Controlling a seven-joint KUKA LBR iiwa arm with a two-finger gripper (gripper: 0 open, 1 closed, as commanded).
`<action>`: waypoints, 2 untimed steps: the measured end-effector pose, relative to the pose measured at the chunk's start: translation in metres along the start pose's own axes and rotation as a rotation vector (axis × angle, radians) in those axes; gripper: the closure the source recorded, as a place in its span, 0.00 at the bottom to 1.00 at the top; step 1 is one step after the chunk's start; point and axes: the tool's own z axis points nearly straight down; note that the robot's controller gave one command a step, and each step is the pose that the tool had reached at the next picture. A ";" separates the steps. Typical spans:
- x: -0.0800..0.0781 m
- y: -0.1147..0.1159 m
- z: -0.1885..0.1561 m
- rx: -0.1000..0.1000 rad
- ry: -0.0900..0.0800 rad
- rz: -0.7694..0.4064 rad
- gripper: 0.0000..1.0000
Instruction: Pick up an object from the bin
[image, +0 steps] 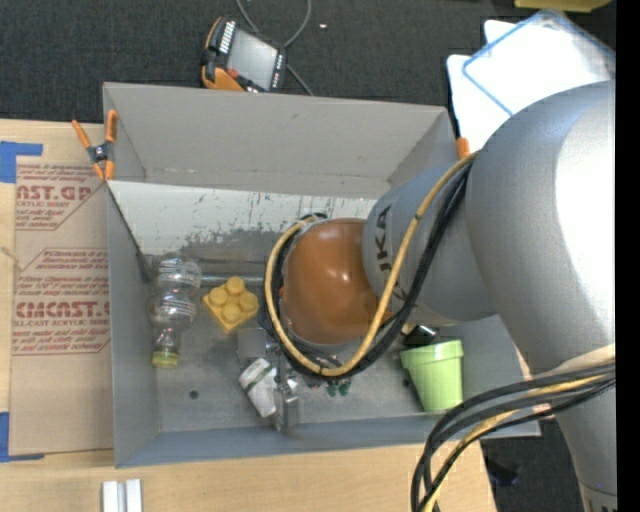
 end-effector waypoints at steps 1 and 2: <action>-0.003 0.013 0.002 0.003 -0.011 -0.586 0.00; -0.001 0.002 0.000 0.000 -0.002 -0.047 1.00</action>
Offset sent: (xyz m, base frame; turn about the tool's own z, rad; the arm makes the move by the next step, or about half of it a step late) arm -0.0001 0.0010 0.0002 -0.0461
